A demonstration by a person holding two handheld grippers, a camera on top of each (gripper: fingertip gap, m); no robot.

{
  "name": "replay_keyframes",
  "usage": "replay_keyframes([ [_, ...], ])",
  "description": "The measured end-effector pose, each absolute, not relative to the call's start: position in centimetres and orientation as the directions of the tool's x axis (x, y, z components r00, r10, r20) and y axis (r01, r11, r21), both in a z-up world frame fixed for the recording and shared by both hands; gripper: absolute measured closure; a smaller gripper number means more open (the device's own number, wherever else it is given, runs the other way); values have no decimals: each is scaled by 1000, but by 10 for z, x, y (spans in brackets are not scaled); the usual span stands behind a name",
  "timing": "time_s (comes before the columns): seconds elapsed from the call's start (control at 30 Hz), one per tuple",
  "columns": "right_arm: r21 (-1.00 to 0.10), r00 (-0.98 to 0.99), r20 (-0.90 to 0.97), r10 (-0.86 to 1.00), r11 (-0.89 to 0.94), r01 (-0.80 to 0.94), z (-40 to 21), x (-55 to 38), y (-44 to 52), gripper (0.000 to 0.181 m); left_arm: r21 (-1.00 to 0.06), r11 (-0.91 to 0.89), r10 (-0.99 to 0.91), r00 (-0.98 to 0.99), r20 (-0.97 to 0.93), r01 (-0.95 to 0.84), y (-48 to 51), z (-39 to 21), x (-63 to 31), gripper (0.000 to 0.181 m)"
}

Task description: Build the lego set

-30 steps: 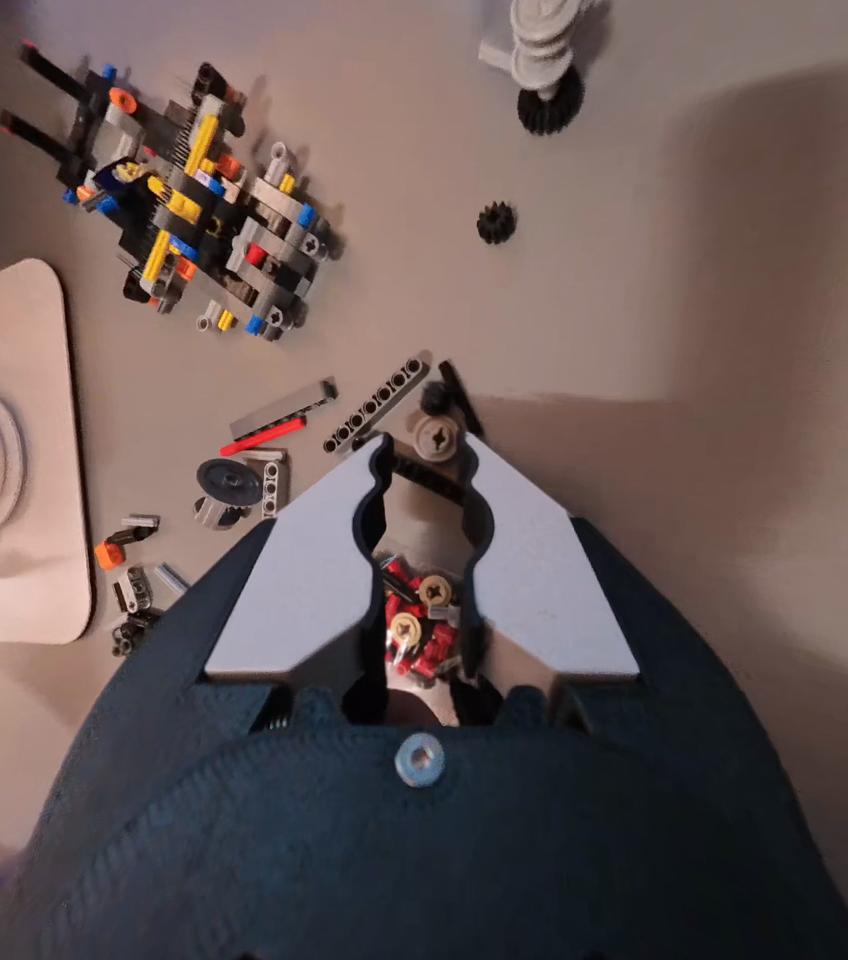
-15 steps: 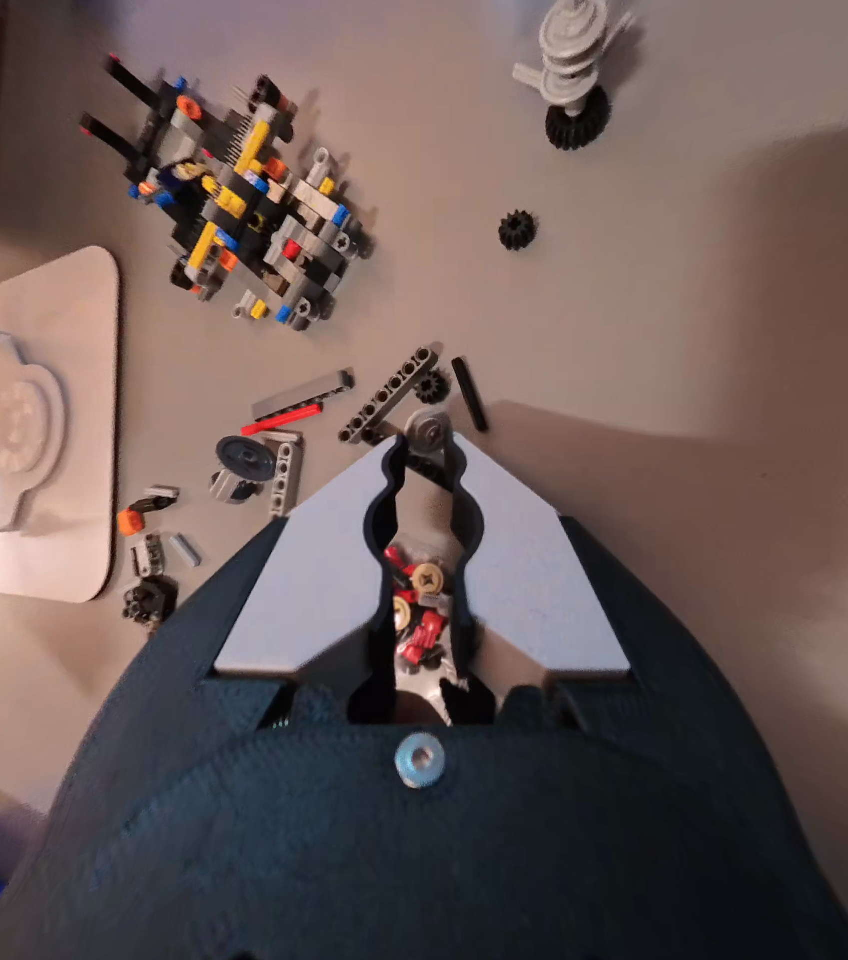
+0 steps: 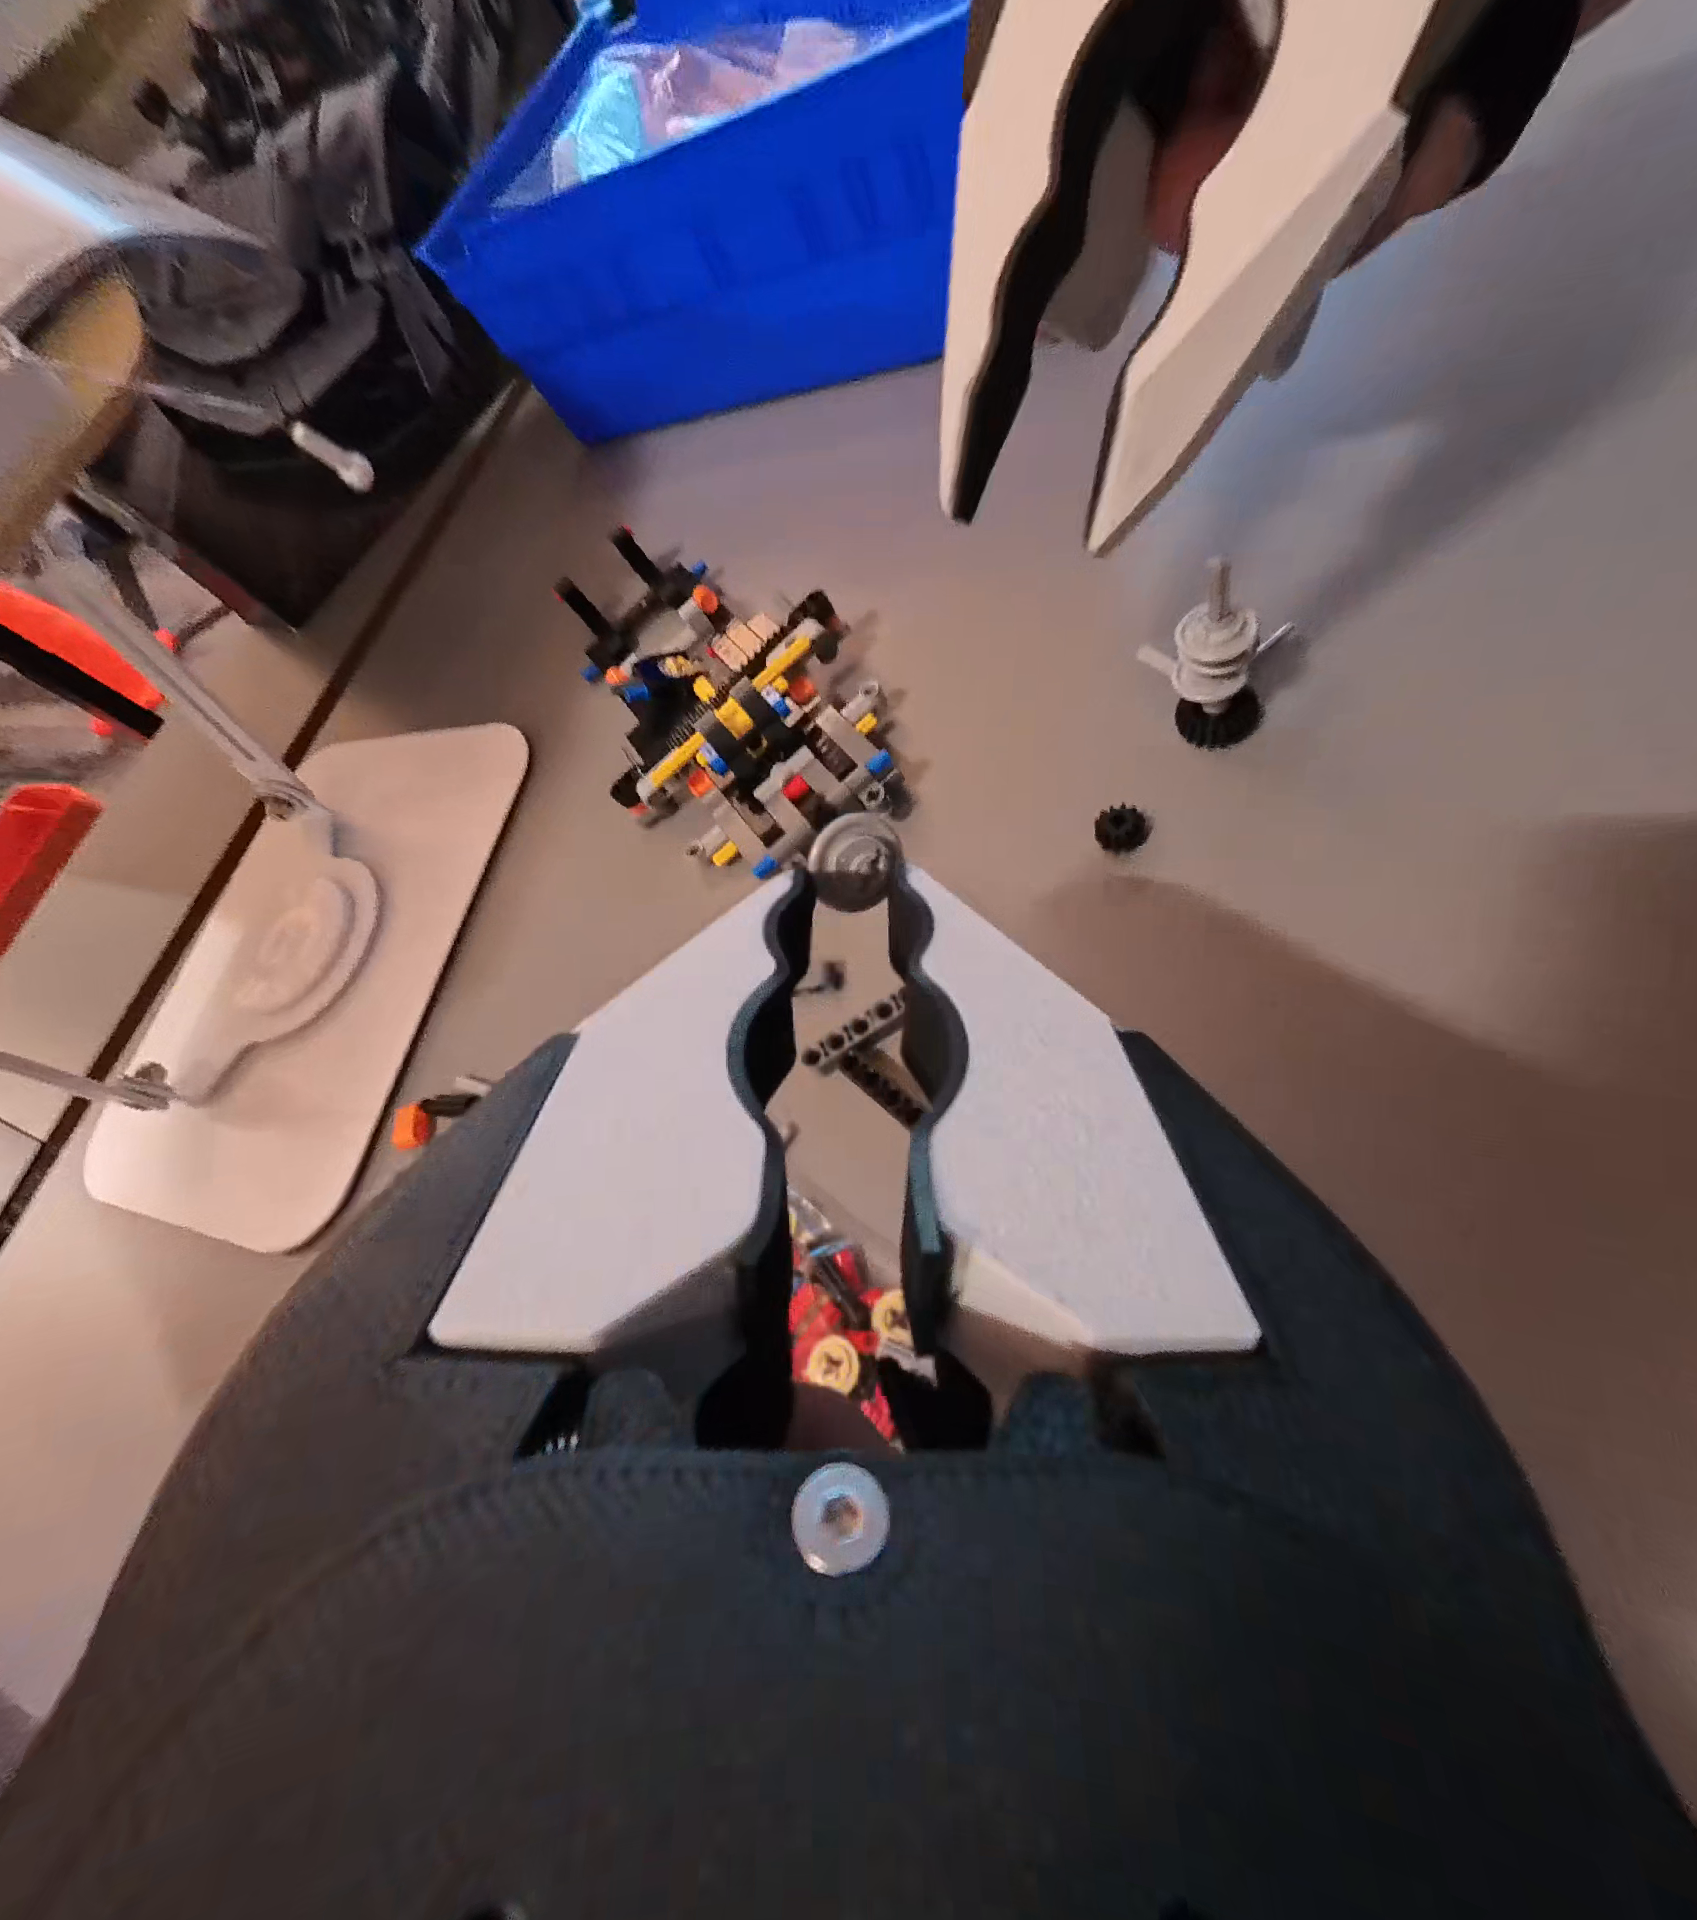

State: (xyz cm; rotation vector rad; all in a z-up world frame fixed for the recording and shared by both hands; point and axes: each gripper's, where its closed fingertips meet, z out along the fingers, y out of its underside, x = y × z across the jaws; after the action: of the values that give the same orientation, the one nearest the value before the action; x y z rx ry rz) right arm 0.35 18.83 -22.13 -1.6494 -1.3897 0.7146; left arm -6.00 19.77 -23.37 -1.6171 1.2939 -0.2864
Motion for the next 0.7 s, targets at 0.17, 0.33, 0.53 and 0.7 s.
replay_keyframes([
  [0.17, -907, 257, 35, 966, -78, 415, -208, 0, 193, 156, -767, 203, -771, 384, -509, -609, 199, -215, -50, 170],
  [0.33, -927, 256, -4, 967, -100, 361, -198, 0, 193, 154, -667, 390, -672, 300, -677, -635, 193, -199, -36, 170],
  [0.53, -950, 166, -94, 982, -138, 281, -180, 1, 187, 151, -473, 579, -529, 136, -838, -663, 179, -185, -18, 170],
  [0.7, -949, 32, -76, 997, -82, 306, -176, -4, 172, 147, -356, 666, -433, 48, -900, -655, 170, -180, -9, 170],
])
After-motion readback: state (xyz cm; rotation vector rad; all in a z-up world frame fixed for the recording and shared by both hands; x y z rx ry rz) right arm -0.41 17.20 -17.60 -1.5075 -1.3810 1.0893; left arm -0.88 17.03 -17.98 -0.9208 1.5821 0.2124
